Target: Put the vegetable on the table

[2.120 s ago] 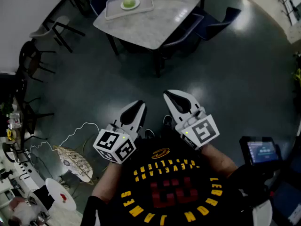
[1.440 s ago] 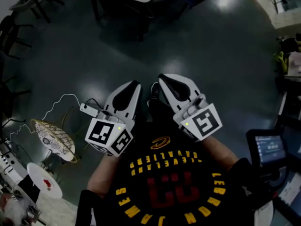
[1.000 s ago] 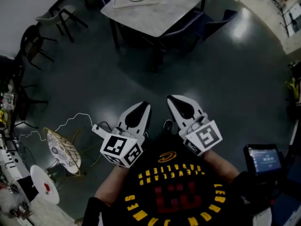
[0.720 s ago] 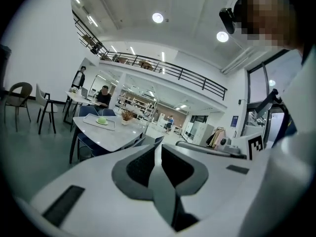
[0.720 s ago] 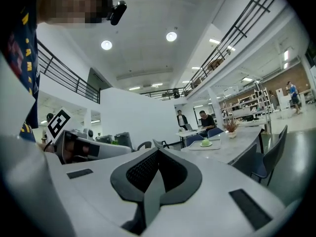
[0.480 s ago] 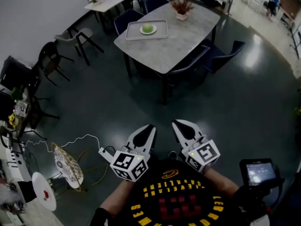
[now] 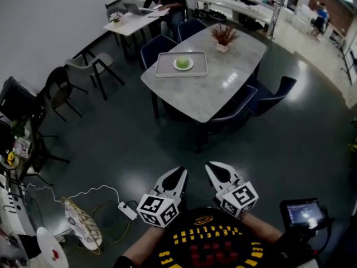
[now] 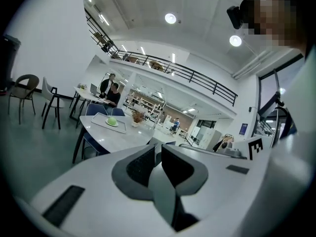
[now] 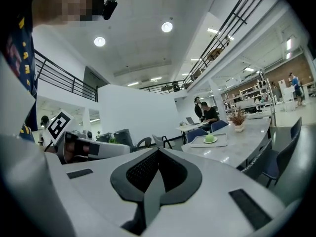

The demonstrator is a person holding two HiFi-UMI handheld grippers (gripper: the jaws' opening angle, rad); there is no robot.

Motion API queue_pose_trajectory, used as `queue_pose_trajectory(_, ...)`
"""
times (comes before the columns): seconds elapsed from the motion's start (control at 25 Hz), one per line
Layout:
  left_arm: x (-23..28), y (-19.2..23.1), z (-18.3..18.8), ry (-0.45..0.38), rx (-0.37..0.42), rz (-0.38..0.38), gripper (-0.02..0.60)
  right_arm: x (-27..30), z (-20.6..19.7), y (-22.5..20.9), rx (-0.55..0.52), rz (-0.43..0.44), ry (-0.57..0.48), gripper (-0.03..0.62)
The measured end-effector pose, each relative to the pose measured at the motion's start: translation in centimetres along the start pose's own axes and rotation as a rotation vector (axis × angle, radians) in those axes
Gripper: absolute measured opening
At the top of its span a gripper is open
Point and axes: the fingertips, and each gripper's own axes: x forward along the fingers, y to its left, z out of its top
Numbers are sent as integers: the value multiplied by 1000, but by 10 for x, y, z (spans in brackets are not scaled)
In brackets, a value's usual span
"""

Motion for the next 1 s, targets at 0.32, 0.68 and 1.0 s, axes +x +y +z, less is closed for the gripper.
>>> queue_pose_trajectory(0.32, 20, 86, 53, -8, -24, -76, 44, 94, 12, 0, -3, -66, 19, 5)
queue_pose_trajectory(0.68, 24, 154, 82, -19, -91, -97, 44, 165, 14, 7, -14, -81, 80, 5)
queue_pose_trajectory(1.0, 39, 198, 106, -20, -110, -45, 44, 219, 24, -7, 34, -49, 97, 5)
